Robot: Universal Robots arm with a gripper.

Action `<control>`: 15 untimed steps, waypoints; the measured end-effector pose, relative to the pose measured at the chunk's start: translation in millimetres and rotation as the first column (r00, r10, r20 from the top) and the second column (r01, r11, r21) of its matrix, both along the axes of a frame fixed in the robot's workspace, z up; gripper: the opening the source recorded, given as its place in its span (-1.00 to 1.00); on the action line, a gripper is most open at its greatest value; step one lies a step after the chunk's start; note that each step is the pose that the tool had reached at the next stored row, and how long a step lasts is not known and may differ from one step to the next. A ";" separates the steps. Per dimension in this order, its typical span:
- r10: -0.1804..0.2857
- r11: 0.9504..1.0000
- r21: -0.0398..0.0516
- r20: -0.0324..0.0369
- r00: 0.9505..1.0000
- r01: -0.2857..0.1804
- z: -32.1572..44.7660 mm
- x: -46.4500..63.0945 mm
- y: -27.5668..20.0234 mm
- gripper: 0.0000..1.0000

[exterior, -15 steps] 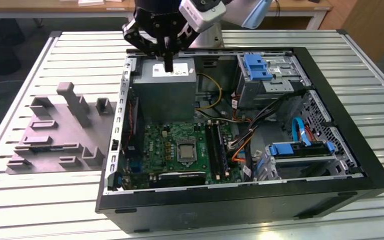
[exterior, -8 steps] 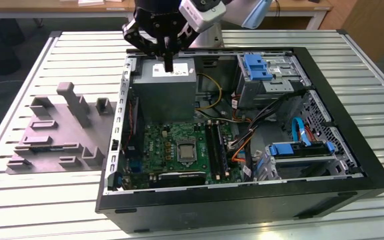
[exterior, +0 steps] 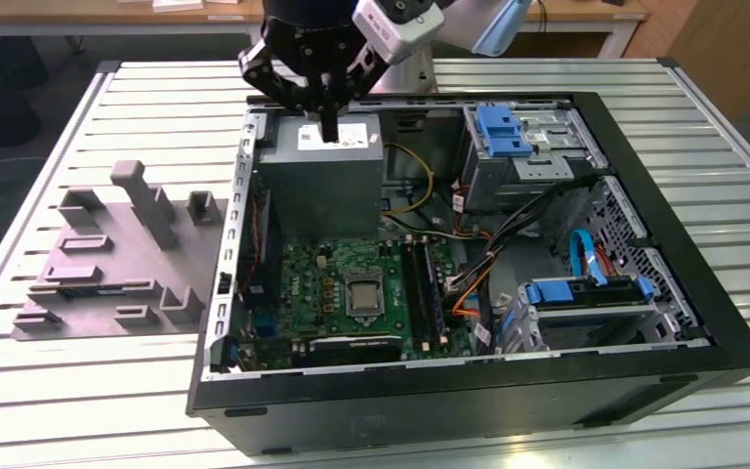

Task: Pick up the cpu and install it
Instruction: 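Install the first cpu locking lever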

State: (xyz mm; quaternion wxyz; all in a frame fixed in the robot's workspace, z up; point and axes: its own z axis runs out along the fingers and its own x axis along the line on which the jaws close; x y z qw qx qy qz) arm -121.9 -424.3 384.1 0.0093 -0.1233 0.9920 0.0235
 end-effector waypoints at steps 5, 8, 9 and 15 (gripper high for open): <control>0.057 0.998 0.000 0.000 0.998 -0.057 -1.0 0.0 -0.3 -0.79; 0.061 0.998 0.000 0.000 0.998 -0.061 -1.3 0.0 -5.0 -0.79; 0.061 0.998 0.000 0.000 0.998 -0.061 -1.5 0.0 -6.6 -0.79; 0.086 0.996 0.000 0.000 0.996 -0.086 -3.8 0.0 -10.7 -0.79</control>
